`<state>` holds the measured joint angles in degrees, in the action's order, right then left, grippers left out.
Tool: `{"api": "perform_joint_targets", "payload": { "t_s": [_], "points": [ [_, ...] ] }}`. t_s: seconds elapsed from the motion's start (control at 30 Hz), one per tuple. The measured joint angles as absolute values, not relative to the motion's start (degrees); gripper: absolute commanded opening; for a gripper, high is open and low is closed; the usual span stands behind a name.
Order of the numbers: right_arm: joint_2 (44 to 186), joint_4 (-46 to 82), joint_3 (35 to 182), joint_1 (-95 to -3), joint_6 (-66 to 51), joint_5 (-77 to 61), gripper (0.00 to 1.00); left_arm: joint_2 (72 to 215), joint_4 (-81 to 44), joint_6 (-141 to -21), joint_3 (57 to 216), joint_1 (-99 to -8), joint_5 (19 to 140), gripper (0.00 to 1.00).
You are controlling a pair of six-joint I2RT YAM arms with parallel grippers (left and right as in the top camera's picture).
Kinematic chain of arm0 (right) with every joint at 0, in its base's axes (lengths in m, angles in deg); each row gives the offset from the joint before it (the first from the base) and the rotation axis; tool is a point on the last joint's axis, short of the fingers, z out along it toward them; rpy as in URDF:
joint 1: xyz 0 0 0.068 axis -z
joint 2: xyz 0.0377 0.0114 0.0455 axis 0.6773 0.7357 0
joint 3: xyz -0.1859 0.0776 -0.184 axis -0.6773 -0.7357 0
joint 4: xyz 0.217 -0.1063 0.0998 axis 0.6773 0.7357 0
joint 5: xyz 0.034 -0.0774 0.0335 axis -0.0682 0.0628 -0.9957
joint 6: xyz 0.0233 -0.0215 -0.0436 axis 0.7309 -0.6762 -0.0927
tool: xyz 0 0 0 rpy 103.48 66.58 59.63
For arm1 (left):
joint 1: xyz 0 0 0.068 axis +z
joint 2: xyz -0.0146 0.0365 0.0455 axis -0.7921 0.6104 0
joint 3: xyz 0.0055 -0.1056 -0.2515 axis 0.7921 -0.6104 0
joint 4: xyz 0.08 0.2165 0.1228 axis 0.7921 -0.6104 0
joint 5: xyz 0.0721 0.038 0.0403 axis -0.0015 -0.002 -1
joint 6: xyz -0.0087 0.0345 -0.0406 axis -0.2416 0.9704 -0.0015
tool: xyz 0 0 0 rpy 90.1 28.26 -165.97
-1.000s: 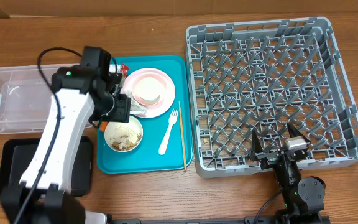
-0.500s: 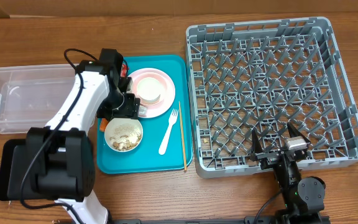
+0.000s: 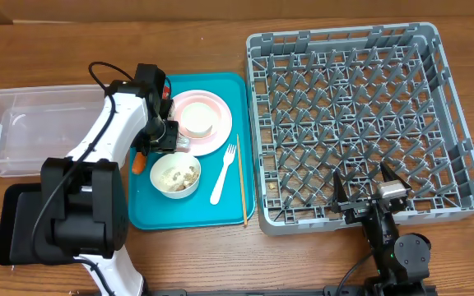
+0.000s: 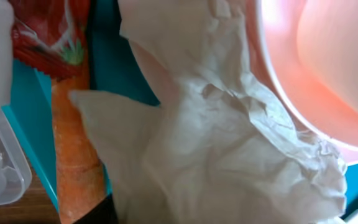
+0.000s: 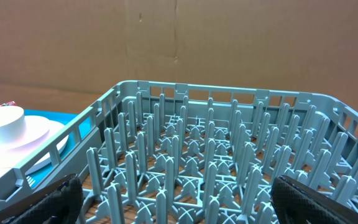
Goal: Sort waste into correct bins and load items into the dishwasher
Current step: 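Reach the left gripper to the white napkin on the teal tray and grasp it, then carry the napkin with the left gripper and drop it into the clear bin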
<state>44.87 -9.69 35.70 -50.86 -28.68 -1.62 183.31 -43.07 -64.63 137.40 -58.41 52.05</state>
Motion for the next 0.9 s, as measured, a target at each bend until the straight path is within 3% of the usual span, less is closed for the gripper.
{"api": "perform_joint_targets", "payload": {
  "t_s": [0.07, 0.13, 0.2, 0.67, 0.9],
  "points": [
    [44.87, -9.71, 35.70, -50.86, -28.66, -1.62, 1.00, 183.33, -43.14, -64.63, 137.40, -58.41, 51.89, 0.37],
    [44.87, -9.69, 35.70, -50.86, -28.66, -1.62, 1.00, 183.33, -43.14, -64.63, 137.40, -58.41, 51.74, 0.27],
    [44.87, -9.69, 35.70, -50.86, -28.64, -1.60, 1.00, 183.33, -43.14, -64.70, 137.40, -58.41, 51.70, 0.04],
    [44.87, -9.73, 35.70, -50.86, -28.66, -1.60, 1.00, 182.85, -48.43, -64.66, 140.43, -58.41, 51.70, 0.04],
    [44.87, -9.71, 35.70, -50.86, -28.64, -1.62, 1.00, 174.54, -52.88, -64.66, 147.23, -58.41, 51.72, 0.04]
  ]
}}
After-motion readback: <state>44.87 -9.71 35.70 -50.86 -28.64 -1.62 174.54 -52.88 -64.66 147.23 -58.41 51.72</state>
